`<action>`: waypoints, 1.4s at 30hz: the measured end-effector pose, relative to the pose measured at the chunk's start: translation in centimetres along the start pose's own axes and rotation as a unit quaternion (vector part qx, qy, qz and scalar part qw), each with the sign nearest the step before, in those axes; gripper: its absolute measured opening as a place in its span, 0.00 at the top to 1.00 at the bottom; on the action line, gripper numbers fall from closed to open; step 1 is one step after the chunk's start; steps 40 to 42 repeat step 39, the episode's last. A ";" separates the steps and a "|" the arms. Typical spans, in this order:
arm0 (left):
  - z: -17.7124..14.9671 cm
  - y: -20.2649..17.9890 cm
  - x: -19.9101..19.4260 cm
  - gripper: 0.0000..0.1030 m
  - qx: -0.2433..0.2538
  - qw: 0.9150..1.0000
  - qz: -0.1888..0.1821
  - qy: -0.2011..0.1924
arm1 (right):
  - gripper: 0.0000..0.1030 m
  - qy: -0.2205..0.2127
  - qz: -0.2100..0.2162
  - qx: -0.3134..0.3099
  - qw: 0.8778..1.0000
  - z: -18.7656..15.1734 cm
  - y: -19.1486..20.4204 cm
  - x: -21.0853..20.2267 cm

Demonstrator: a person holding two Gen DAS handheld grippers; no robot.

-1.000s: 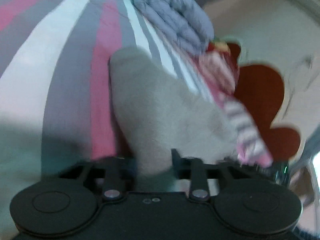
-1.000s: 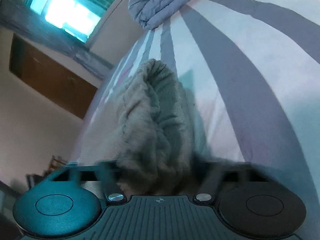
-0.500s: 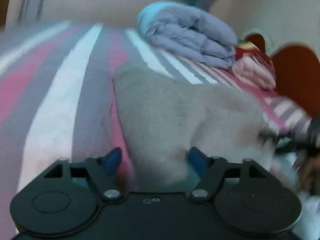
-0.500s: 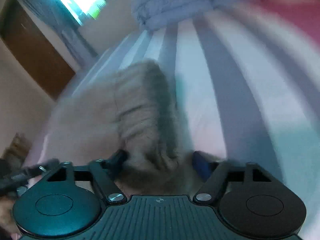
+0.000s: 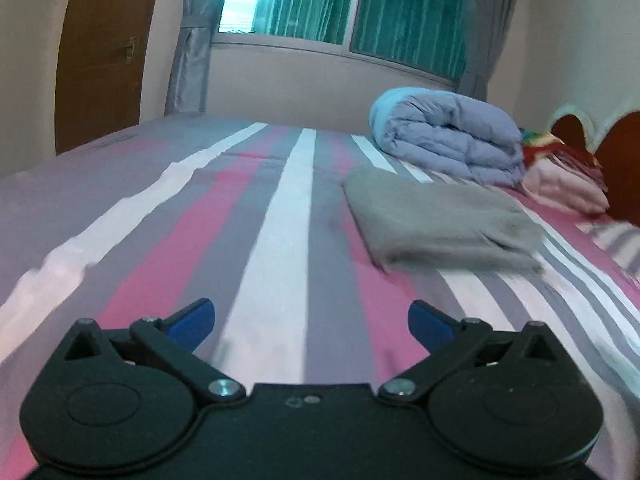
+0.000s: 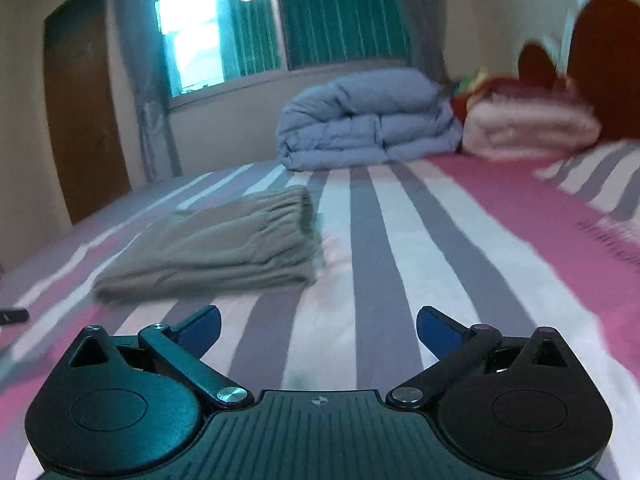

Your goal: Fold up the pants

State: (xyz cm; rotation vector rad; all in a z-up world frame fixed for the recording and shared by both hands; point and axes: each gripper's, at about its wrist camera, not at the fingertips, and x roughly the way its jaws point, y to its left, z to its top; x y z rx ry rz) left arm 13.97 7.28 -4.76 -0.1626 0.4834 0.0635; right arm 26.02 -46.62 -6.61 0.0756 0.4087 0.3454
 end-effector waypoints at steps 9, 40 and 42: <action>-2.8 -5.1 -10.3 0.06 0.067 0.991 -0.028 -0.109 | 0.00 -0.020 0.025 -0.048 0.998 -5.8 8.6 -12.1; -2.8 -5.4 -10.7 0.07 0.057 0.988 -0.037 -0.136 | 0.00 -0.043 0.006 -0.054 0.998 -5.4 8.8 -13.0; -2.8 -5.4 -10.7 0.07 0.057 0.988 -0.037 -0.136 | 0.00 -0.043 0.006 -0.054 0.998 -5.4 8.8 -13.0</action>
